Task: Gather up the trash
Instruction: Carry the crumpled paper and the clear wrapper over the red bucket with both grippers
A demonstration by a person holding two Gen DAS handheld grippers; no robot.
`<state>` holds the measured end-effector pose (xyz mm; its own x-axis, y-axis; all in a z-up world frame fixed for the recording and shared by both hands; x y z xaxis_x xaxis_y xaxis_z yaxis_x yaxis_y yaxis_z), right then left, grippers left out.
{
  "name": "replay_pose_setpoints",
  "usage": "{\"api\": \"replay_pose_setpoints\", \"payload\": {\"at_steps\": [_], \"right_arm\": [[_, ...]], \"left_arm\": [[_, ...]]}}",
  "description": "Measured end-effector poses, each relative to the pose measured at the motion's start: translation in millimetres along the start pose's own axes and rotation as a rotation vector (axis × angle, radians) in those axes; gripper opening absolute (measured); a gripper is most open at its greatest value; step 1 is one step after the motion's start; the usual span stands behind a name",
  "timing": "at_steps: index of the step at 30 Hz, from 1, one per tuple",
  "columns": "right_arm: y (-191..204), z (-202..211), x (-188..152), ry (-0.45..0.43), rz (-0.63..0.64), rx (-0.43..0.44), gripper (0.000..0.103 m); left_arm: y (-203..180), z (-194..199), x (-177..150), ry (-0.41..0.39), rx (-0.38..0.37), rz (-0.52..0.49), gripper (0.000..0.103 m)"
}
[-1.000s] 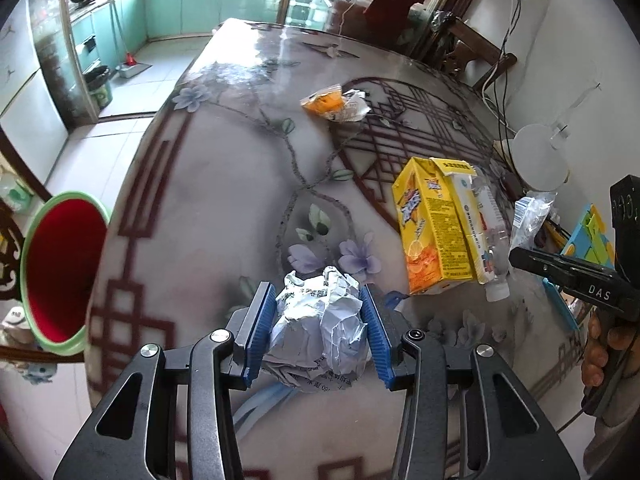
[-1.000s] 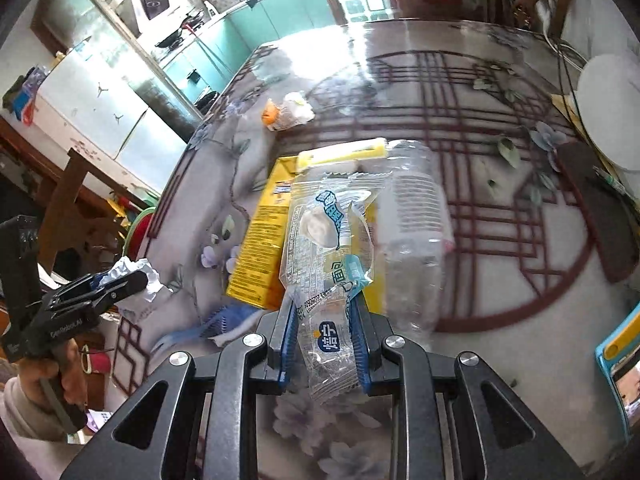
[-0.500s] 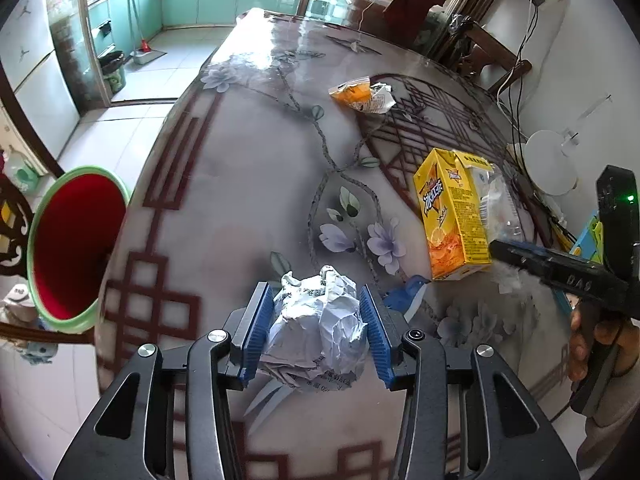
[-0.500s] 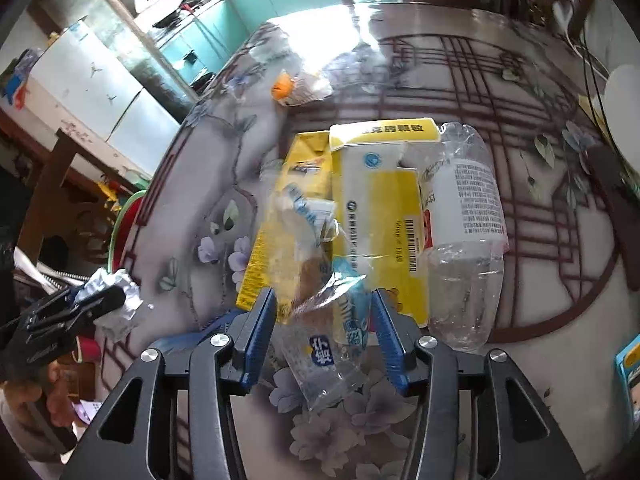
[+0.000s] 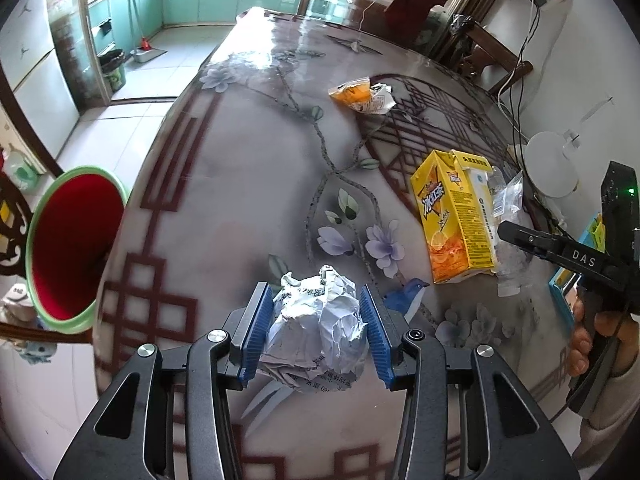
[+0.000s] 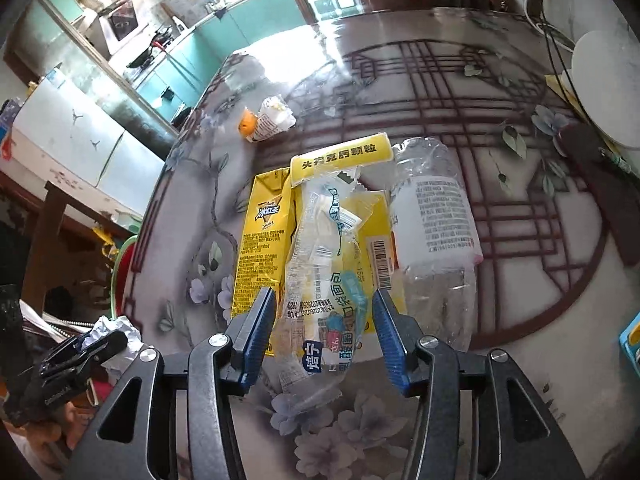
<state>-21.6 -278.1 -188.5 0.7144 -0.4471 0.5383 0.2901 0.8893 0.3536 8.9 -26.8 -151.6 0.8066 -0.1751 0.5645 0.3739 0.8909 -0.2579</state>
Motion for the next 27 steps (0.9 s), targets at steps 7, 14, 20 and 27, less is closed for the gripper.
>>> {"api": "replay_pose_setpoints", "payload": {"at_steps": [7, 14, 20, 27], "right_arm": [[16.4, 26.4, 7.1, -0.079, 0.046, 0.014, 0.024], [40.4, 39.3, 14.0, -0.102, 0.048, 0.06, 0.024], [71.3, 34.6, 11.3, -0.09, 0.079, 0.095, 0.024], [110.1, 20.8, 4.3, -0.057, 0.117, 0.126, 0.024]], "left_arm": [[-0.9, -2.4, 3.0, -0.002, -0.002, -0.008, 0.043], [-0.1, -2.0, 5.6, -0.002, -0.013, -0.021, 0.043], [10.6, -0.2, 7.4, -0.002, -0.014, -0.022, 0.043], [39.8, 6.0, 8.8, -0.003, -0.002, -0.003, 0.043]]}}
Point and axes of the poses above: each gripper's, at about its wrist camera, not at the fingertips, and z roughly against the way its jaws point, y to its left, x to its top, the point moved 3 cm from there along -z, roughly the way its jaws point, and after that the axes turned 10 degrees about -y, right-handed, at the moved point
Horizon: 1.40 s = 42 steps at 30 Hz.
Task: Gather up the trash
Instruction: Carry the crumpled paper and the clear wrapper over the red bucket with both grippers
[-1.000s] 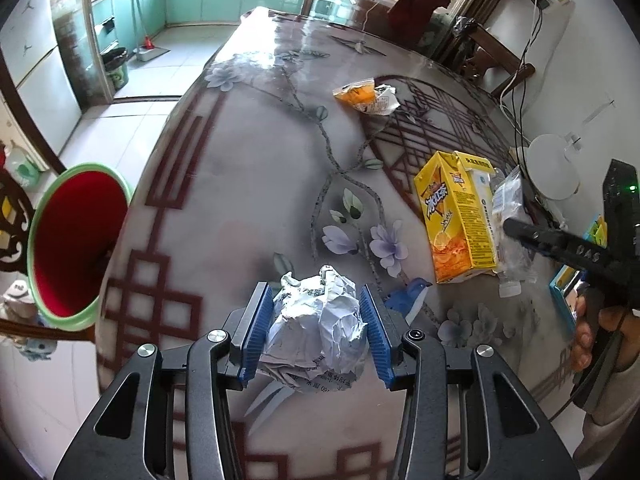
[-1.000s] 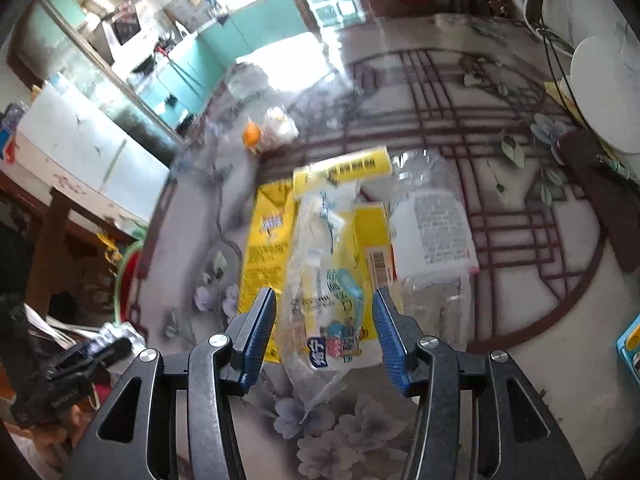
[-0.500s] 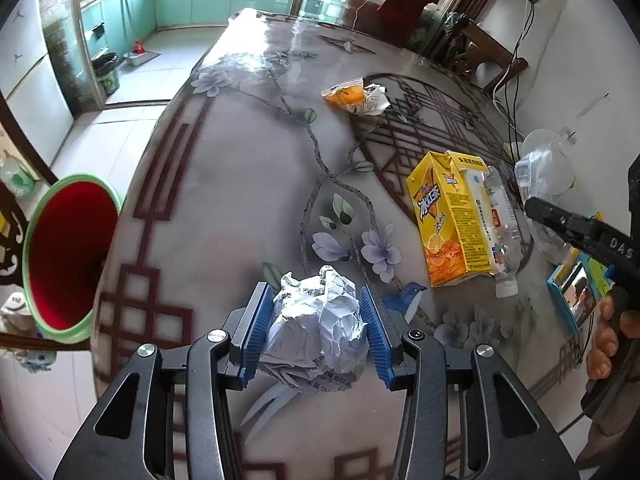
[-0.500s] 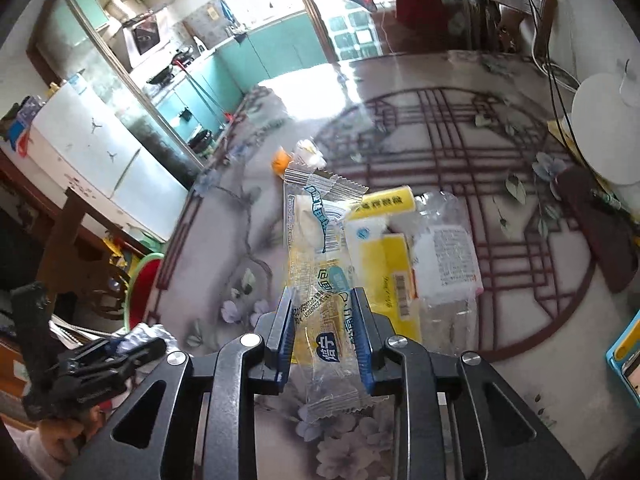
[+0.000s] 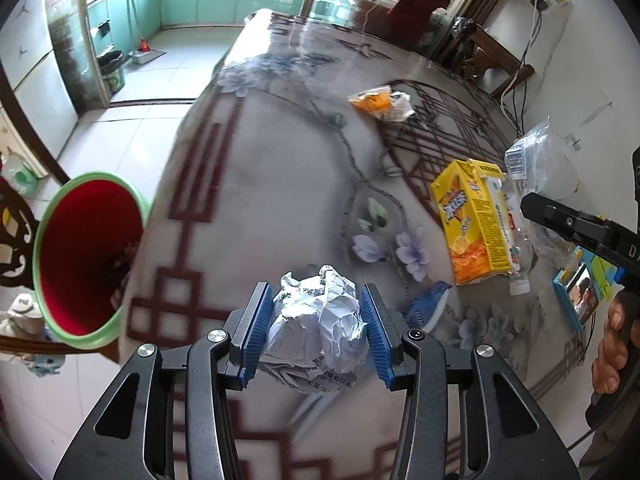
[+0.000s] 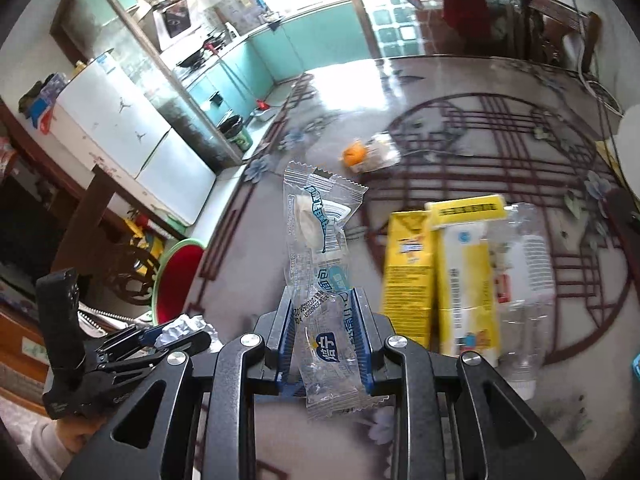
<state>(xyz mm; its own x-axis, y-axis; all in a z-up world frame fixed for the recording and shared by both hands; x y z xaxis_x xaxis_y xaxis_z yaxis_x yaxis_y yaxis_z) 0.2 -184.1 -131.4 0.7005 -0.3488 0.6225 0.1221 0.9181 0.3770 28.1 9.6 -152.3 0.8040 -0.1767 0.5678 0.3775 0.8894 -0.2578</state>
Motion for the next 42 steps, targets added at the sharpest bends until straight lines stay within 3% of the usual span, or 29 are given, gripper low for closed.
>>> {"api": "replay_pose_setpoints", "payload": {"at_steps": [28, 42], "right_arm": [[184.4, -74.9, -2.7, 0.016, 0.104, 0.068, 0.024], [257.4, -120.7, -11.6, 0.064, 0.138, 0.144, 0.024]], "left_arm": [[168.3, 21.6, 10.3, -0.015, 0.059, 0.092, 0.043], [224.3, 19.6, 4.2, -0.001, 0.103, 0.155, 0.043]]}}
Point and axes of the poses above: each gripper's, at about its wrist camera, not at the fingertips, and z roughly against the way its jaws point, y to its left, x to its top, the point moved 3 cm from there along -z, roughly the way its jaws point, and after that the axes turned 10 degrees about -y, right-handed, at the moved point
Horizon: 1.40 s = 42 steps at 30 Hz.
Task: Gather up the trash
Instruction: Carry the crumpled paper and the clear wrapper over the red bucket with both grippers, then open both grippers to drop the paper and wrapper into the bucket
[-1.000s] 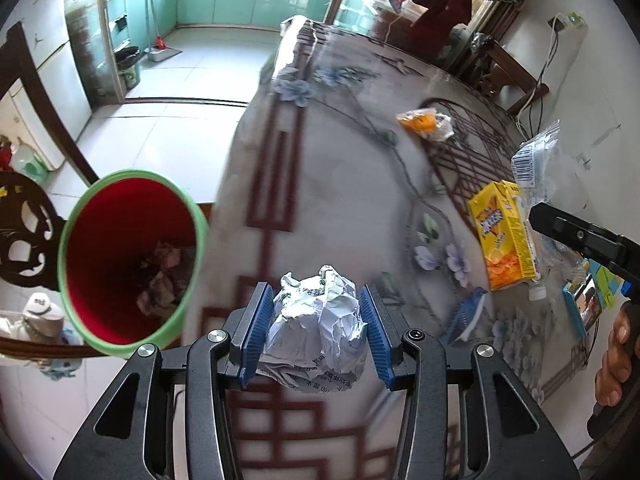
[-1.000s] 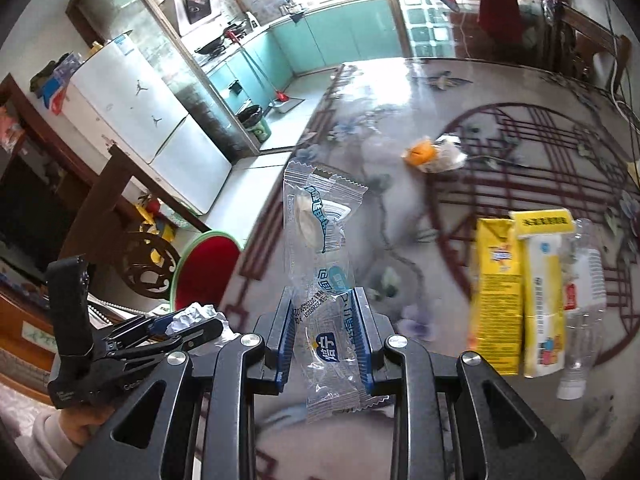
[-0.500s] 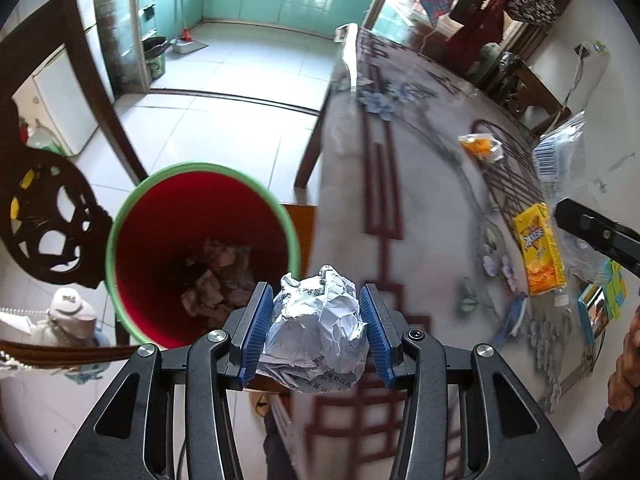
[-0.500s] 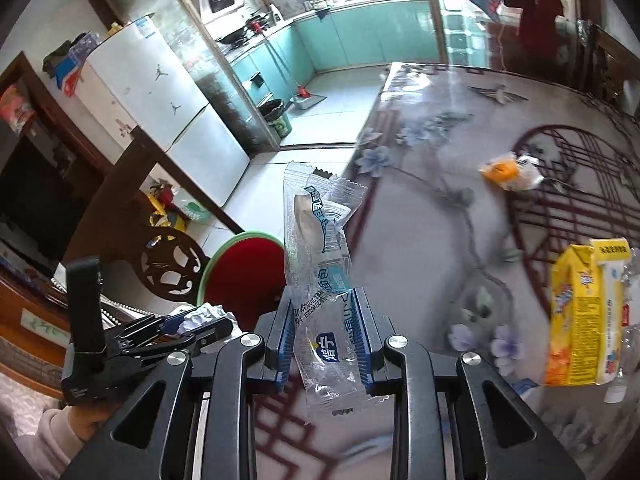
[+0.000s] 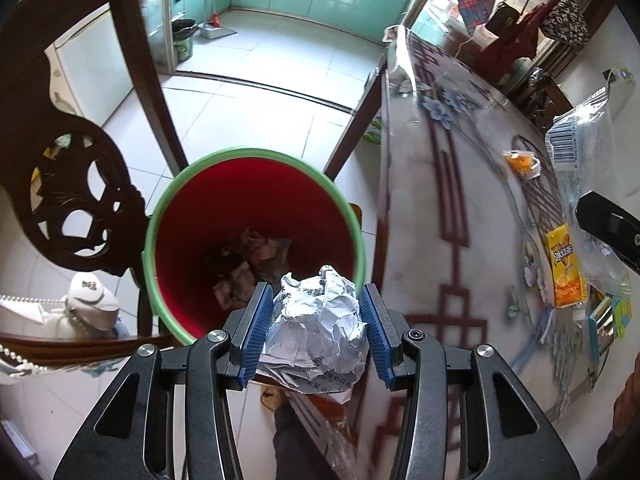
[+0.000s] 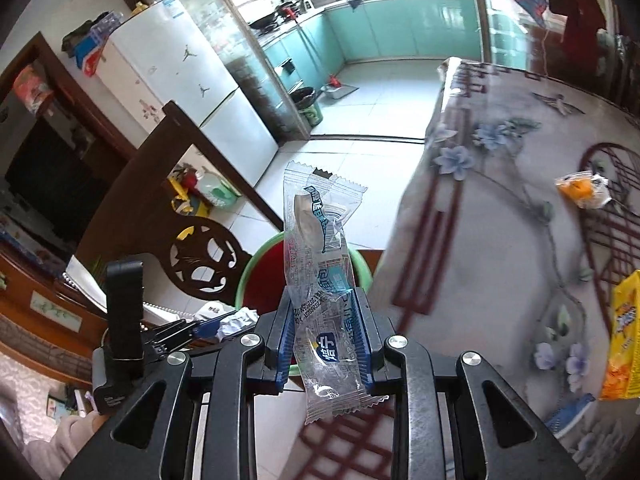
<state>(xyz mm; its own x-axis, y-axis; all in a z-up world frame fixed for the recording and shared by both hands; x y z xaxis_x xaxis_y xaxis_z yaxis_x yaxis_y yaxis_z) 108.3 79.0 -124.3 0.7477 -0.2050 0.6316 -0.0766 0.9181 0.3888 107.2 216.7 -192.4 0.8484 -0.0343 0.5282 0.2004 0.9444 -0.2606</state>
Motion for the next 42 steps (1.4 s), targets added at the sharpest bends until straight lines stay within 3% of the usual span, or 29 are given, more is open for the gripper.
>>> {"api": "replay_pose_setpoints", "payload": {"at_steps": [21, 23, 26, 42], "right_arm": [[33.2, -54.3, -2.9, 0.082, 0.011, 0.062, 0.024], [35.8, -56.7, -2.1, 0.079, 0.011, 0.074, 0.025], [37.8, -60.7, -0.2, 0.076, -0.003, 0.09, 0.037], [31.2, -39.3, 5.1, 0.037, 0.037, 0.037, 0.039]], "left_arm": [[40.4, -10.1, 15.2, 0.005, 0.038, 0.032, 0.043], [41.3, -10.3, 16.8, -0.001, 0.04, 0.037, 0.047], [43.5, -9.8, 19.7, -0.014, 0.047, 0.048, 0.06], [36.1, -0.7, 17.7, -0.03, 0.076, 0.034, 0.061]]}}
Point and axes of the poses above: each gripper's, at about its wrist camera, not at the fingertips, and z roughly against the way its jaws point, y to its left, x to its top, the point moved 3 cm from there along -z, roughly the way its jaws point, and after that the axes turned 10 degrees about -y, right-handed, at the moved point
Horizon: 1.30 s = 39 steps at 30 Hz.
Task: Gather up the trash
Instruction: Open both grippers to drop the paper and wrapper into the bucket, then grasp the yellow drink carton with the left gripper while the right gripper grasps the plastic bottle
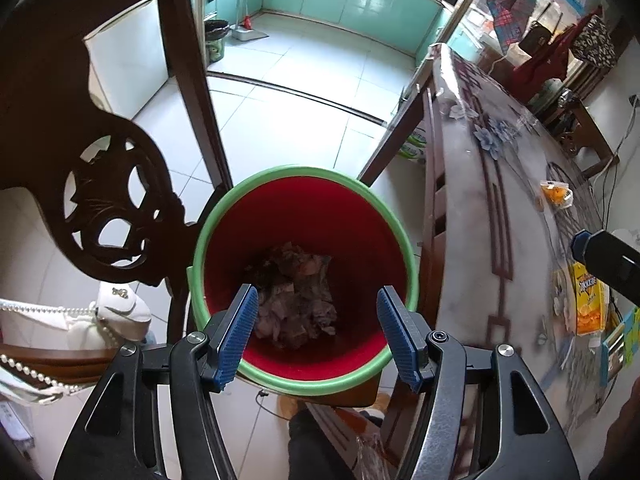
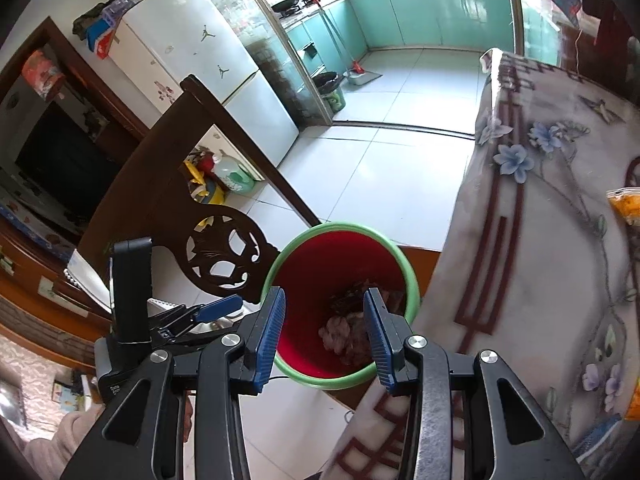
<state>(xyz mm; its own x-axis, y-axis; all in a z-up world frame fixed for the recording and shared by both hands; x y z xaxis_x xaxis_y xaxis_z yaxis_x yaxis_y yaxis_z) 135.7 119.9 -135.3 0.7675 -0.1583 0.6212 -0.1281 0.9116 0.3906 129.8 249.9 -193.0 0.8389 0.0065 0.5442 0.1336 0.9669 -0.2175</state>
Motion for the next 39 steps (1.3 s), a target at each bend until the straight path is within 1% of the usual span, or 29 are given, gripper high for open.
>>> {"api": "replay_pose_setpoints", "payload": {"at_steps": [3, 5, 9, 12, 13, 16, 17, 19, 20, 21, 26, 30, 32, 33, 34, 37, 38, 39], "right_arm": [[-5.9, 10.2, -1.8, -0.008, 0.004, -0.012, 0.04], [-14.7, 19.0, -5.4, -0.011, 0.003, -0.027, 0.043], [-51.4, 44.1, -18.7, -0.016, -0.025, -0.101, 0.045], [-91.5, 70.5, -28.7, -0.036, -0.072, -0.195, 0.045], [-109.1, 83.1, -31.2, -0.048, -0.092, -0.239, 0.045], [-167.0, 128.8, -37.1, -0.101, -0.161, -0.387, 0.045], [-188.5, 146.0, -39.4, -0.117, -0.177, -0.454, 0.045], [-223.9, 171.8, -44.5, -0.121, -0.19, -0.563, 0.045], [-242.4, 183.7, -48.9, -0.114, -0.198, -0.603, 0.045], [-256.5, 191.2, -52.8, -0.105, -0.206, -0.622, 0.045], [-317.6, 212.5, -74.9, -0.065, -0.226, -0.68, 0.045], [-363.5, 217.3, -90.0, -0.05, -0.303, -0.649, 0.045], [-378.6, 212.8, -94.9, -0.027, -0.312, -0.638, 0.045], [-386.4, 210.1, -96.9, -0.012, -0.307, -0.641, 0.048], [-390.9, 209.5, -98.2, -0.012, -0.288, -0.658, 0.048], [-411.6, 196.8, -105.9, 0.033, -0.325, -0.57, 0.048], [-417.0, 193.9, -108.3, 0.028, -0.334, -0.553, 0.051], [-419.5, 193.2, -108.9, 0.019, -0.333, -0.545, 0.052]], "left_arm": [[-13.1, 3.3, -0.3, -0.006, -0.018, -0.015, 0.061], [-21.0, 5.2, -1.0, -0.009, -0.028, -0.024, 0.062], [-43.0, 6.0, -8.3, 0.002, -0.047, -0.072, 0.063], [-59.7, 6.2, -14.7, 0.018, -0.061, -0.096, 0.063], [-64.5, 6.9, -16.4, 0.019, -0.063, -0.105, 0.063], [-84.5, 10.0, -20.4, 0.017, -0.072, -0.132, 0.063], [-90.9, 10.9, -21.5, 0.014, -0.073, -0.139, 0.063], [-109.7, 11.8, -24.6, 0.012, -0.071, -0.152, 0.063], [-115.3, 12.2, -26.4, 0.011, -0.072, -0.153, 0.063], [-125.5, 12.9, -28.3, 0.011, -0.074, -0.155, 0.063], [-184.4, 15.2, -40.5, 0.012, -0.103, -0.18, 0.063], [-241.9, 15.8, -49.4, 0.006, -0.143, -0.2, 0.063], [-265.6, 17.0, -52.8, 0.002, -0.161, -0.211, 0.063], [-281.6, 17.2, -54.4, 0.002, -0.174, -0.227, 0.063], [-291.7, 17.3, -54.8, 0.0, -0.18, -0.24, 0.063], [-330.6, 19.7, -56.7, -0.011, -0.211, -0.277, 0.063], [-342.5, 19.6, -57.2, -0.01, -0.223, -0.282, 0.063], [-351.8, 18.7, -58.5, -0.007, -0.232, -0.285, 0.063]]}}
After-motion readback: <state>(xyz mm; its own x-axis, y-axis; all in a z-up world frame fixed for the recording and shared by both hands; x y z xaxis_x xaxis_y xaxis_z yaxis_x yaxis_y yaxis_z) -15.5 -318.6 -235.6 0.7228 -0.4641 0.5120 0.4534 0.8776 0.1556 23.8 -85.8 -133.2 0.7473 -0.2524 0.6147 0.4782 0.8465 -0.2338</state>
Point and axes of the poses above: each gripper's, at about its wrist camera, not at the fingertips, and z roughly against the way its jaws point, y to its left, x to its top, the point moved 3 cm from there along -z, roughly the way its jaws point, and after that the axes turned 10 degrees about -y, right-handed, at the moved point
